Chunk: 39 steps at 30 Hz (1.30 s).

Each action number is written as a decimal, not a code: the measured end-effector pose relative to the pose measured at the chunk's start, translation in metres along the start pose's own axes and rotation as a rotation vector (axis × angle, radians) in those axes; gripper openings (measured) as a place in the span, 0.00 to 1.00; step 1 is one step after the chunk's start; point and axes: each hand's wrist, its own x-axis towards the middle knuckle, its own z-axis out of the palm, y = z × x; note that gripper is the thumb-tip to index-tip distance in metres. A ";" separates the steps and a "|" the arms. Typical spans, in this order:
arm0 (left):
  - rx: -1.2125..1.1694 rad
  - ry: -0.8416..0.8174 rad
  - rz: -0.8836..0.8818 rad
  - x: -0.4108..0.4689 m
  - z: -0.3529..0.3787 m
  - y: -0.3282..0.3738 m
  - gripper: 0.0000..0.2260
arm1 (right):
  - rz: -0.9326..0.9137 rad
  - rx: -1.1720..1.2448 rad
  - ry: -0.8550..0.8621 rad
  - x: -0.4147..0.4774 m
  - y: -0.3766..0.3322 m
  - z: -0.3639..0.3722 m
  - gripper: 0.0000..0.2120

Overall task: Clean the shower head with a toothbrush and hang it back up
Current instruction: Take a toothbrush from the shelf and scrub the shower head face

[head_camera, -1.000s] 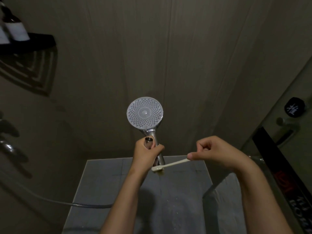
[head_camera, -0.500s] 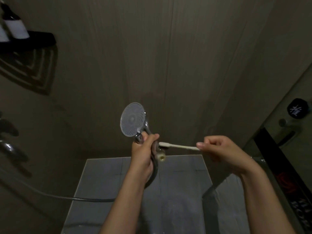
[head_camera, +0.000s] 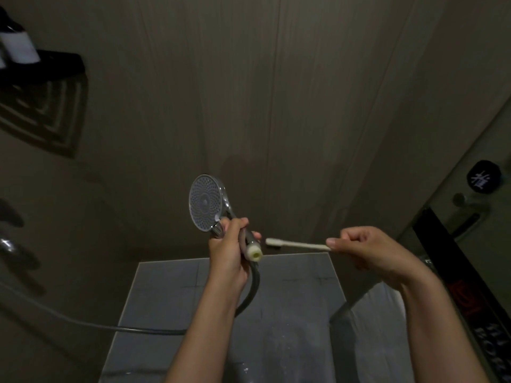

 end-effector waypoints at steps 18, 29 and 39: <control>-0.055 0.230 -0.152 0.020 -0.005 -0.006 0.07 | -0.238 0.134 0.096 0.002 0.001 0.012 0.13; -0.285 0.196 -0.346 0.013 0.002 0.000 0.06 | -0.352 0.025 0.198 0.012 0.007 0.034 0.19; -0.285 0.180 -0.353 0.005 0.008 0.002 0.08 | -0.349 0.028 0.158 0.007 0.003 0.029 0.17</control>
